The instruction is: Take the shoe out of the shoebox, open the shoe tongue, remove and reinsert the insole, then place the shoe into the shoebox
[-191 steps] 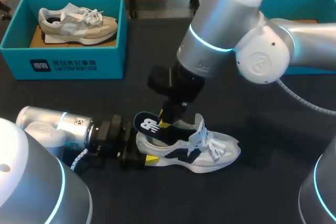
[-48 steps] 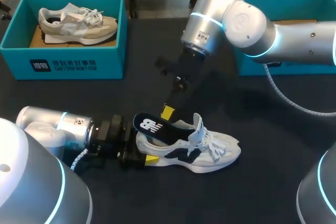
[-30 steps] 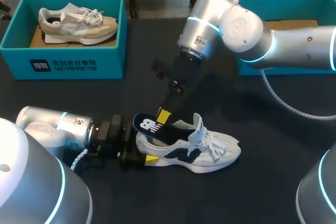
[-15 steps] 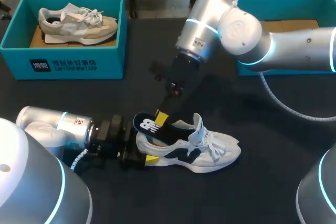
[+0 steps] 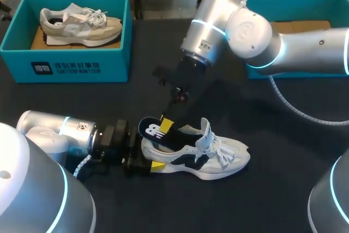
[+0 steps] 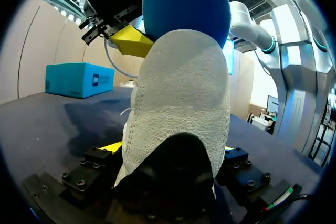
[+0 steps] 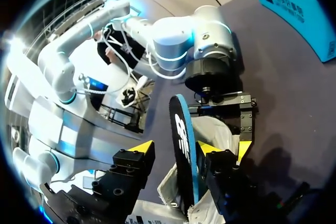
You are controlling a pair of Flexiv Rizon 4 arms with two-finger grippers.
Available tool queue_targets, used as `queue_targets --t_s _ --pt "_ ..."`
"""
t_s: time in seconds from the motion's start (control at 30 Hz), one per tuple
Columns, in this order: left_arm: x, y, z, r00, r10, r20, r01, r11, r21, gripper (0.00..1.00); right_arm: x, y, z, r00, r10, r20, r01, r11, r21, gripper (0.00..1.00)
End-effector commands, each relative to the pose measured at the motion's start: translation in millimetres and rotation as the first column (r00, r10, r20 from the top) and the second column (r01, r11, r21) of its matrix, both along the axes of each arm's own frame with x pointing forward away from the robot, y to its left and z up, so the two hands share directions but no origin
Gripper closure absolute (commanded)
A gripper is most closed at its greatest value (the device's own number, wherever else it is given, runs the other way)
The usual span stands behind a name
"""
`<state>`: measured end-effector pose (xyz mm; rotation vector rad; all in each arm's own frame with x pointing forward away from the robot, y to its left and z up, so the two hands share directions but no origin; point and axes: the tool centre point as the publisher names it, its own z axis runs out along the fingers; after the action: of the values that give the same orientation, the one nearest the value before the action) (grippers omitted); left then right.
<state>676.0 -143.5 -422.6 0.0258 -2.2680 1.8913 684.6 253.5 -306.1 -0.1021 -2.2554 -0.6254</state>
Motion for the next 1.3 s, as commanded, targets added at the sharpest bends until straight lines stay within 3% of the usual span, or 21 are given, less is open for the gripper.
queue_targets --t_s 0.03,0.9,1.3 --pt "0.6 -0.8 -2.0 1.000 0.002 0.000 -0.002 1.000 0.002 1.00 -5.0 -1.3 -0.7 1.000 -0.005 0.005 0.005 1.000 0.000 0.51" --pt "0.6 -0.8 -2.0 1.000 0.002 0.000 -0.002 1.000 0.002 1.00 -8.1 -9.9 -14.9 1.000 -0.013 0.004 0.012 0.997 0.074 0.53" --pt "0.6 -0.8 -2.0 1.000 0.002 0.000 -0.002 1.000 0.002 1.00 -10.5 -12.6 -15.2 1.000 -0.017 0.017 0.015 0.996 0.089 0.59"
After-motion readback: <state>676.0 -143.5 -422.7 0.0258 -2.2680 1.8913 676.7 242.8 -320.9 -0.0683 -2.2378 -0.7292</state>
